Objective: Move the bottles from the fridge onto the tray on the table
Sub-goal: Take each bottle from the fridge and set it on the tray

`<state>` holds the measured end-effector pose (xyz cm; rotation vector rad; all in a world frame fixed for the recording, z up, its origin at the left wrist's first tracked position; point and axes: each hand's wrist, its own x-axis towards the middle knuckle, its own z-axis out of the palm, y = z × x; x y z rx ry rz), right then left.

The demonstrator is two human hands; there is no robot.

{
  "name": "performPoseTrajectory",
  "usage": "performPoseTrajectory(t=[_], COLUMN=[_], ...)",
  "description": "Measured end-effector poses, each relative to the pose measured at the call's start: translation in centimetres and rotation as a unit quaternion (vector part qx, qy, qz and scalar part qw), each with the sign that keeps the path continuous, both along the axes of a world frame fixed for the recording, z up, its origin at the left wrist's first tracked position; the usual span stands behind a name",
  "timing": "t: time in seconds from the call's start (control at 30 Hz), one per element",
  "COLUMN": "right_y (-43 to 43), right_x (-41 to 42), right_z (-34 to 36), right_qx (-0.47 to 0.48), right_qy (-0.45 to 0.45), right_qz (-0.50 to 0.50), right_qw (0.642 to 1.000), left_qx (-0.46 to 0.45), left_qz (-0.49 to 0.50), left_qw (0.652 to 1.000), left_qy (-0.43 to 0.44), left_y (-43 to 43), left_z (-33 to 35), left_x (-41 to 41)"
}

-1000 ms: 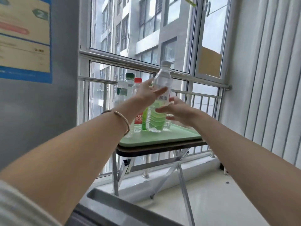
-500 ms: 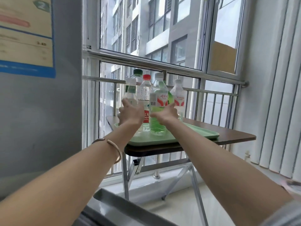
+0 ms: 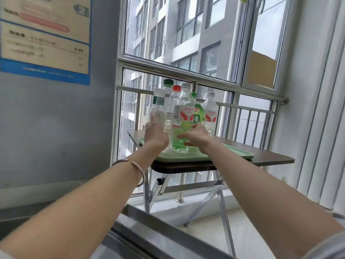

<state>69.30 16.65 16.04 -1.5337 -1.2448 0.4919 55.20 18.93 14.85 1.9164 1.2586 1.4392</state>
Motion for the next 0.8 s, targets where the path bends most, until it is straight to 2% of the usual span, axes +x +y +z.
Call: performPoseTrajectory(t=[0.17,0.27,0.37,0.43,0.5,0.57,0.63,0.8], right_y=[-0.6,-1.5,-2.4,-4.0,-5.8,-7.1,-8.2,-13.1], right_x=[-0.1,-0.5,-1.4,-3.0,-4.9,-7.2,-9.3,-15.1], right_z=[0.2,0.5,0.5,0.8,1.0,1.0,0.9,0.0], right_qx=[-0.010,-0.018,-0.007,0.006,0.007,-0.021,-0.053,-0.095], right_qy=[0.043,0.039,-0.046,-0.126,-0.194,-0.257,-0.268,-0.286], right_qz=[0.034,0.035,-0.048,-0.085,-0.077,-0.053,-0.014,-0.002], right_qw=[0.998,0.998,0.998,0.988,0.978,0.965,0.962,0.953], left_qx=[-0.019,-0.029,0.049,0.103,0.101,0.075,0.063,0.049], left_qz=[-0.049,-0.068,-0.004,0.033,-0.008,-0.079,-0.119,-0.109], left_qw=[0.998,0.997,0.998,0.994,0.994,0.994,0.990,0.986], left_qy=[0.018,0.012,0.024,0.000,-0.032,-0.012,0.037,0.115], left_y=[0.2,0.1,-1.5,-3.7,-6.4,-9.0,-11.1,-14.3], left_z=[-0.2,-0.3,-0.1,1.0,2.2,3.1,3.5,2.7], left_x=[-0.3,-0.3,0.0,-0.2,-0.8,-1.6,-2.8,-8.1])
